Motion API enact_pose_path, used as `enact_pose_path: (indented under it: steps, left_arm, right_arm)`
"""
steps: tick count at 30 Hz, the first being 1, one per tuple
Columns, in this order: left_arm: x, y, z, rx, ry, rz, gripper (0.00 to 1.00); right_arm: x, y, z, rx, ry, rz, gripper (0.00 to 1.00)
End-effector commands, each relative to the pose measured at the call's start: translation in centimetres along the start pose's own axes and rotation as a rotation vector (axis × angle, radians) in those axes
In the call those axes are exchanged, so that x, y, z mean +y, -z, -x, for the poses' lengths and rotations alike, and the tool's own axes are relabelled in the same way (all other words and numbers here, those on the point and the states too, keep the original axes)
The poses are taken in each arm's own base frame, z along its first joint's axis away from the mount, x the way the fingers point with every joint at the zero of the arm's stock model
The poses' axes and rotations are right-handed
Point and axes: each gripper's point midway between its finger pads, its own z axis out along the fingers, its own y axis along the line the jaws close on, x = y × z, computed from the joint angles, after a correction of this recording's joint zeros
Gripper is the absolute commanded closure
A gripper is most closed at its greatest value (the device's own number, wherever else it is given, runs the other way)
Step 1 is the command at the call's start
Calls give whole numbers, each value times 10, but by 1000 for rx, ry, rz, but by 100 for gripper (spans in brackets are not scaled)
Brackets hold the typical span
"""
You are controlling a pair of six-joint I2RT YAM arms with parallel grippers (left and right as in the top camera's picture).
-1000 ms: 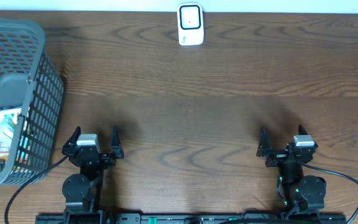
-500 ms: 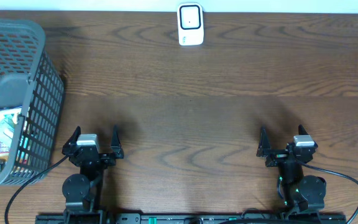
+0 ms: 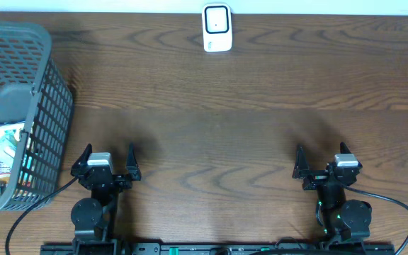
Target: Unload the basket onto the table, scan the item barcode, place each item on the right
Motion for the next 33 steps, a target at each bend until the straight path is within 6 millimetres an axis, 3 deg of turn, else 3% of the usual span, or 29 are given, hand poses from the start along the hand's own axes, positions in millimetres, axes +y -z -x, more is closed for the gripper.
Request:
enact_pose_path:
  steps: [1, 21, 23, 24, 27, 30, 33]
  left_arm:
    - [0, -1, -15, 48, -14, 2, 2]
    - [0, -1, -12, 33, -14, 1, 2]
    - [-11, 0, -4, 3, 35, -64, 2]
    - [-36, 3, -4, 19, 140, -208, 2]
    - [-67, 13, -3, 52, 234, -399, 2]
    - [-78, 18, 0, 47, 228, -469, 2]
    - [-88, 25, 21, -35, 204, -546, 2]
  right_arm:
    - [-2, 0, 0, -1, -11, -6, 1]
    - [-2, 0, 0, -1, -11, -6, 1]
    - [-2, 0, 0, -1, -11, -6, 1]
    - [-2, 0, 0, -1, -11, -6, 1]
    - [-2, 0, 0, -1, -11, -6, 1]
    - [-2, 0, 0, -1, -11, -6, 1]
    - [-2, 0, 0, -1, -11, -6, 1]
